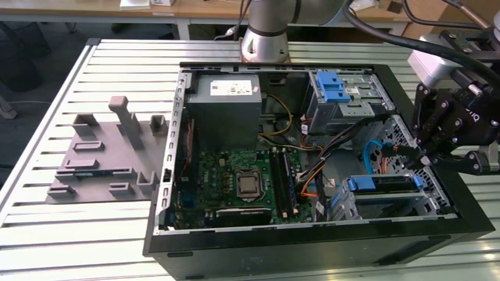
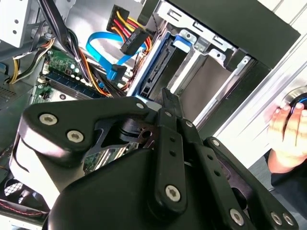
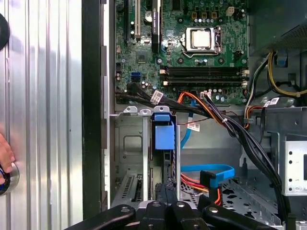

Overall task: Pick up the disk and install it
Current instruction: 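Insert the first disk wire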

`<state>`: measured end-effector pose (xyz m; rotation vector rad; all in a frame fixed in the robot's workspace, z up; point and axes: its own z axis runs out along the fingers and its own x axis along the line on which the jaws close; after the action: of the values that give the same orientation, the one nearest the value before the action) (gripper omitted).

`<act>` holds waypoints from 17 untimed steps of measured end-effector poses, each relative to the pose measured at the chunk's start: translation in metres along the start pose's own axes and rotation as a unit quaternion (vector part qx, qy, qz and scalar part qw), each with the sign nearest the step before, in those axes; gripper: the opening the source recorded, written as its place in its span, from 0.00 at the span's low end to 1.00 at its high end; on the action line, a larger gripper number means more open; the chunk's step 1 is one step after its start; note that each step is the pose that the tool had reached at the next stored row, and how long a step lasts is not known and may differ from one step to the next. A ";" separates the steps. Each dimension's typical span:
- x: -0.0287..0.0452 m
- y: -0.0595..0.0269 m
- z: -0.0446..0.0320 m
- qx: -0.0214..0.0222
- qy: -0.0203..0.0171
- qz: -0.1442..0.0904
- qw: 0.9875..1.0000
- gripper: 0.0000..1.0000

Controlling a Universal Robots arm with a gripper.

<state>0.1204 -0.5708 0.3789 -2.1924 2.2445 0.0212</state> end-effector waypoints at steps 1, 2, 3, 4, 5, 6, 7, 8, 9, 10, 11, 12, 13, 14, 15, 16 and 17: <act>0.0000 -0.0007 0.0000 0.000 0.000 0.000 1.000 0.11; 0.0000 -0.0014 0.0000 0.000 0.000 0.000 1.000 0.11; 0.0000 -0.0022 0.0001 0.000 0.000 0.000 1.000 0.11; -0.0001 -0.0030 0.0001 0.000 0.000 0.000 1.000 0.11; -0.0001 -0.0038 0.0001 0.000 0.000 0.000 1.000 0.11; -0.0001 -0.0047 0.0001 0.000 0.000 0.000 1.000 0.11; -0.0002 -0.0057 0.0002 0.000 0.000 0.000 1.000 0.11; -0.0002 -0.0066 0.0003 0.000 0.000 0.000 1.000 0.11; -0.0002 -0.0074 0.0003 0.000 0.000 0.000 1.000 0.11; -0.0002 -0.0082 0.0003 0.000 0.000 0.000 1.000 0.11; -0.0003 -0.0088 0.0003 0.000 0.000 0.000 1.000 0.11; -0.0003 -0.0095 0.0003 0.000 0.000 0.000 1.000 0.11; -0.0003 -0.0101 0.0004 0.000 0.000 0.000 1.000 0.11; -0.0003 -0.0108 0.0005 0.000 0.000 0.000 1.000 0.11; -0.0003 -0.0114 0.0005 0.000 0.000 0.000 1.000 0.11; -0.0003 -0.0121 0.0005 0.000 0.000 0.000 1.000 0.11; -0.0003 -0.0129 0.0005 0.000 0.000 0.000 1.000 0.11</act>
<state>0.1333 -0.5708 0.3783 -2.1924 2.2446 0.0209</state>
